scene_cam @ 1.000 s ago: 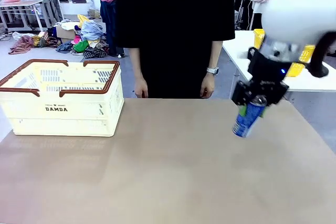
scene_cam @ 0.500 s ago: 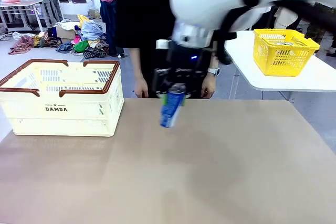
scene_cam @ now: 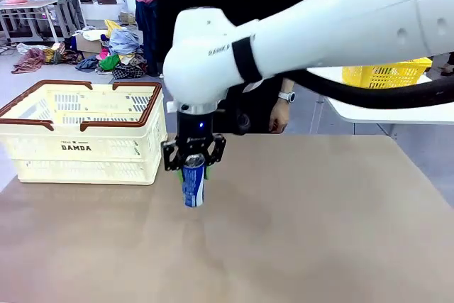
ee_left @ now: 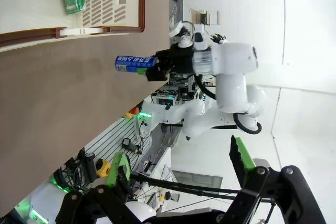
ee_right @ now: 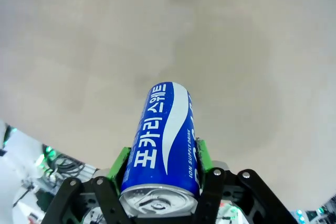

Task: Place the drinks into the Shopping basket.
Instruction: Pick up one drink and place it into the Shopping basket.

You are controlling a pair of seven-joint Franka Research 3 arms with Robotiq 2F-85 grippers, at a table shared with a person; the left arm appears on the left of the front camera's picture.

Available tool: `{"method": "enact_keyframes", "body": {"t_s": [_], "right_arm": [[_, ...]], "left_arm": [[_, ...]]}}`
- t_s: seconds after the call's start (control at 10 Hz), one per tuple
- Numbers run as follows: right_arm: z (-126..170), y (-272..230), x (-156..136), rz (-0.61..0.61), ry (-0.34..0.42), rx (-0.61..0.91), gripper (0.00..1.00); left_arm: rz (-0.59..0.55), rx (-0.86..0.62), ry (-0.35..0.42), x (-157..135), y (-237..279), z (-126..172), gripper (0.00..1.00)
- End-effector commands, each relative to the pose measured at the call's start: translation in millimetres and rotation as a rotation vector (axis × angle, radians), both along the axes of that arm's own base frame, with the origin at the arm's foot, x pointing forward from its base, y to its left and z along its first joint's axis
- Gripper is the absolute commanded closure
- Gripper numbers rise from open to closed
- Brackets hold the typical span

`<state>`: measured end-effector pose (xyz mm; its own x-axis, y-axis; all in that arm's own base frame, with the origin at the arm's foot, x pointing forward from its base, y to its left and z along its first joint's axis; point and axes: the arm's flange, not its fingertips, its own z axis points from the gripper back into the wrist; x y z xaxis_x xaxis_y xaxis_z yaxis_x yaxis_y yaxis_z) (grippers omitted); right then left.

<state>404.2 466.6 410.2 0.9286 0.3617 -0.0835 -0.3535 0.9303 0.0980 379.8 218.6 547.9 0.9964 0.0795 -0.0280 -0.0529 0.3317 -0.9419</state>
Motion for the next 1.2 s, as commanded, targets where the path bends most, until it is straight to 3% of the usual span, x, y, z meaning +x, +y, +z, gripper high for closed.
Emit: {"method": "enact_keyframes", "body": {"t_s": [0.0, 0.1, 0.6, 0.9, 1.1], "right_arm": [[-1, 0, 4, -0.016, -0.057, -0.065, 1.0], [0, 0, 0, 0.0, 0.0, 0.0, 1.0], [-9, 2, 1, 0.002, -0.004, -0.023, 1.0], [-24, -2, 4, -0.188, 0.036, 0.002, 1.0], [-28, 0, 7, -0.23, 0.045, -0.025, 1.0]], "left_arm": [[0.004, -0.005, 0.012, -2, -1, 3, 0.0], [0.004, -0.005, 0.012, -2, -1, 3, 0.0], [0.004, -0.005, 0.012, -2, -1, 3, 0.0], [0.004, -0.005, 0.012, -2, -1, 3, 0.0], [0.004, -0.005, 0.012, -2, -1, 3, 0.0]]}}
